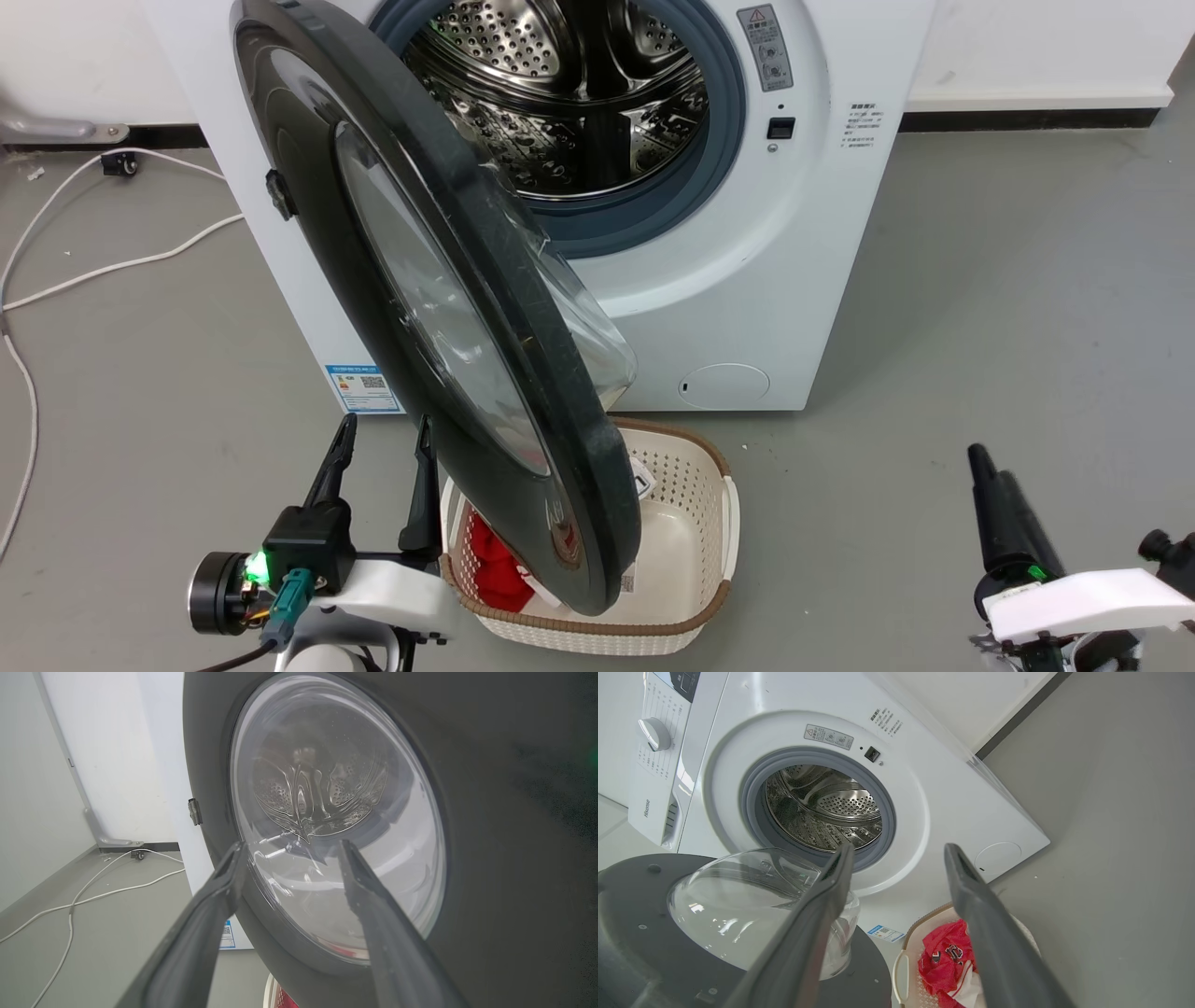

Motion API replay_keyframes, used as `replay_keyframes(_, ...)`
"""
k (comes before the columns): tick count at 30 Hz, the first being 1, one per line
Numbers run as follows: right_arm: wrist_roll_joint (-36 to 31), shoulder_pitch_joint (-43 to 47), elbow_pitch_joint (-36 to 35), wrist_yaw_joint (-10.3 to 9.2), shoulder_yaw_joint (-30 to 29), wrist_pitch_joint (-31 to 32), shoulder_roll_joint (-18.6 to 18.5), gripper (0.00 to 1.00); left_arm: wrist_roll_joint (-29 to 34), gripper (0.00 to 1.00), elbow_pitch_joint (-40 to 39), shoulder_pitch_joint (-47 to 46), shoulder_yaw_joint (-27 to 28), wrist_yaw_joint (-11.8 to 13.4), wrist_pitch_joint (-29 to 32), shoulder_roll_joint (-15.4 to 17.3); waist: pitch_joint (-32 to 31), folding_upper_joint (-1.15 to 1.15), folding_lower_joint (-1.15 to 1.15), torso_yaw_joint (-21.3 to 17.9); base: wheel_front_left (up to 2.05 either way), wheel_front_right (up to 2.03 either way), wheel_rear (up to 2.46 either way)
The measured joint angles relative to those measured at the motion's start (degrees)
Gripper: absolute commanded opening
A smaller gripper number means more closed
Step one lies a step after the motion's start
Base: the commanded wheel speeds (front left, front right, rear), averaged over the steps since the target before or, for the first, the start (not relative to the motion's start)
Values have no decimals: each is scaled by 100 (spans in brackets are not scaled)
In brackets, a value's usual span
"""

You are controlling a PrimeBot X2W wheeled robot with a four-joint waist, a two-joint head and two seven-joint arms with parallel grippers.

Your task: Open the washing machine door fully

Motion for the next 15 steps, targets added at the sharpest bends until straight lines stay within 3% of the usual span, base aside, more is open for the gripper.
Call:
replay_keyframes(6,-2661,26,-324,1,-586,-638,32,100,1,100,31,17,5,-20,0,-2,-39,0,0,-15,0,0,0)
replay_keyframes(11,-5049,46,-1183,1,-1117,-706,315,100,2,100,30,22,-4,-27,0,-2,-51,0,0,6,0,0,0)
replay_keyframes(15,-6186,174,-1768,2,-1078,-716,486,100,5,100,22,21,1,-29,0,-3,-52,0,0,30,0,0,0)
